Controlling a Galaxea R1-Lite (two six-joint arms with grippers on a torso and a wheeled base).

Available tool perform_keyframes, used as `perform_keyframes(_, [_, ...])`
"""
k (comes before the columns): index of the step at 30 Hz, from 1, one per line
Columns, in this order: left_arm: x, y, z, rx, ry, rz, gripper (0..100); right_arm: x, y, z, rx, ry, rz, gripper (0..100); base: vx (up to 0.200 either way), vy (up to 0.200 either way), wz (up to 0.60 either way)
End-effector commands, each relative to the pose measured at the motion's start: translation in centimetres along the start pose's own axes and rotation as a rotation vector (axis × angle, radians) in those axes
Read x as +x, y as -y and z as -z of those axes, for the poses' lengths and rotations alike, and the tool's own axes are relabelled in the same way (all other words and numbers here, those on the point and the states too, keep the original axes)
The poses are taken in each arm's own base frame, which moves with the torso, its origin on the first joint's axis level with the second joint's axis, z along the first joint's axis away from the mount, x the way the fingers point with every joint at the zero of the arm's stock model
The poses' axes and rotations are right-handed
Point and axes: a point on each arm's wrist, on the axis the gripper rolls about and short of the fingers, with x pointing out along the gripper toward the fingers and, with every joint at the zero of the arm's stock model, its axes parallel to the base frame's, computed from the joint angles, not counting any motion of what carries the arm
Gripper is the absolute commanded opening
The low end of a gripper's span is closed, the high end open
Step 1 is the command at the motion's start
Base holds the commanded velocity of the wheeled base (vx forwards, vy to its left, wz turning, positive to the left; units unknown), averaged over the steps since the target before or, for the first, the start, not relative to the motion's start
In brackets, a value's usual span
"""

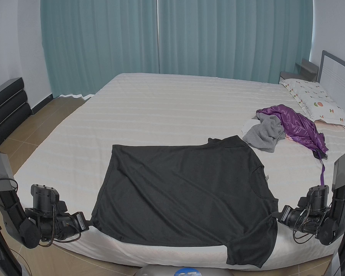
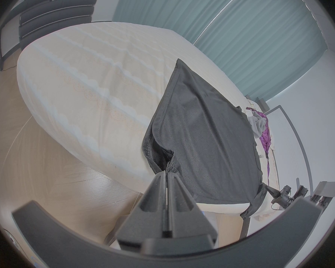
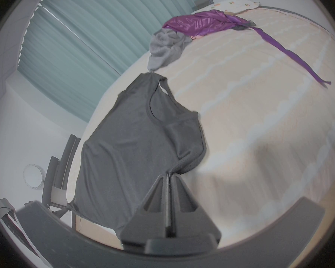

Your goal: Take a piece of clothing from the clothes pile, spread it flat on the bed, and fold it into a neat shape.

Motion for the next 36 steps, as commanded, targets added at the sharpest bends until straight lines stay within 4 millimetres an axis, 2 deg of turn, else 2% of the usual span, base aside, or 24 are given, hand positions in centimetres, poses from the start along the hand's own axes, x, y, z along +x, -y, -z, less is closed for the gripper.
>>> perform_keyframes(1, [0.1, 0.0, 0.0, -0.001, -0.001, -0.001, 0, -0.1, 0.4, -0.2, 0.016, 0.015, 0.003, 0, 0.000, 0.000, 0.00])
perform_keyframes(14, [0.1, 0.0, -0.1, -0.002, 0.001, 0.001, 0, 2.6, 0.0, -1.2, 0.000, 0.076, -0.052, 0, 0.000, 0.000, 0.00])
perform_keyframes(15, [0.1, 0.0, -0.1, -0.001, 0.003, 0.001, 0, 2.7, 0.0, -1.3, 0.001, 0.078, -0.056, 100, 0.000, 0.000, 0.00])
perform_keyframes(18, [0.1, 0.0, -0.1, -0.001, 0.003, 0.001, 0, 2.8, 0.1, -1.5, 0.006, 0.081, -0.060, 100, 0.000, 0.000, 0.00])
perform_keyframes(26, [0.1, -0.1, -0.3, -0.007, 0.013, -0.001, 0, -0.8, 1.0, -1.6, -0.037, 0.006, -0.159, 100, 0.000, 0.000, 0.00])
perform_keyframes(36, [0.0, -0.1, -0.3, -0.005, 0.014, 0.000, 0, -1.0, 2.4, 0.6, -0.177, -0.232, -0.103, 100, 0.000, 0.000, 0.00])
